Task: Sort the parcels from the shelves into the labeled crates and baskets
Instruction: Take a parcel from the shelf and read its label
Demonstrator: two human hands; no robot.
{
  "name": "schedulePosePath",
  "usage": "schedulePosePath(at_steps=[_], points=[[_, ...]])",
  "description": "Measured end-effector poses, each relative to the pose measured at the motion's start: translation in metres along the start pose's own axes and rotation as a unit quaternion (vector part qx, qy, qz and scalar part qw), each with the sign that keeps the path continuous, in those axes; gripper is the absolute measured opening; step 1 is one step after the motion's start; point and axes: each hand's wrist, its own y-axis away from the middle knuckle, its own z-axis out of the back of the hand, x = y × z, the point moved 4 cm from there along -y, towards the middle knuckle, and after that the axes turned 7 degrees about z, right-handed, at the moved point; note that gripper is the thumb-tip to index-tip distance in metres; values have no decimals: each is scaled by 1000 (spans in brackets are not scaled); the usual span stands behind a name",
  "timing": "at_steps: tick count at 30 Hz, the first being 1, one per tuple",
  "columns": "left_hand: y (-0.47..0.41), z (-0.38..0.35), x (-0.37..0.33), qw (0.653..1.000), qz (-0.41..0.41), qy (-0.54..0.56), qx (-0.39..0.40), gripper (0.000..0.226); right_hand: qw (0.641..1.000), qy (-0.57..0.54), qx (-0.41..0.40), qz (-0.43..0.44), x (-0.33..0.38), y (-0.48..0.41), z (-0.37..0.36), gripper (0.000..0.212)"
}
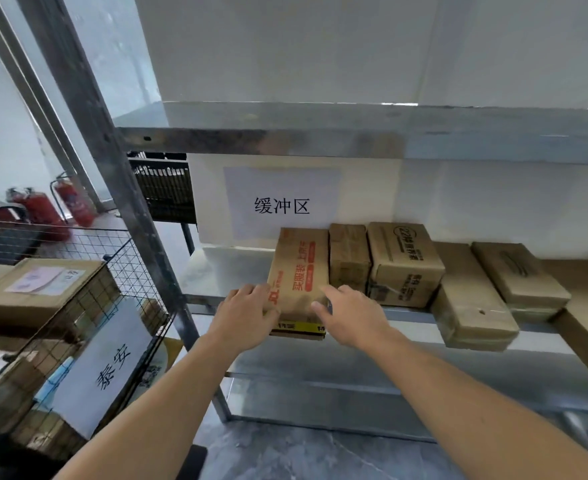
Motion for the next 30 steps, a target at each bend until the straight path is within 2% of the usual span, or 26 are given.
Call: schedulePosePath(at_steps=[7, 13, 19, 25, 28, 30], points=[[-63, -33, 21, 991, 20, 110, 72, 54, 986, -149, -9, -78, -6, -51, -32, 58], [-68, -54, 33, 961, 43, 249, 117, 55, 941, -310, -43, -129, -7, -65, -55, 66], [-60, -59, 28, 941, 63, 322, 82, 54, 922, -357, -56, -141, -6, -67, -59, 72], [-40, -59, 21, 914, 83, 396, 24, 49, 915, -386, -70, -88, -8, -57, -60, 73], [-29, -56, 20, 871, 99, 481, -10, 36, 905, -414, -85, -55, -10, -44, -53, 72], [-19, -52, 19, 812, 127, 568, -37, 30, 889, -446, -96, -45, -12, -34, -49, 71]])
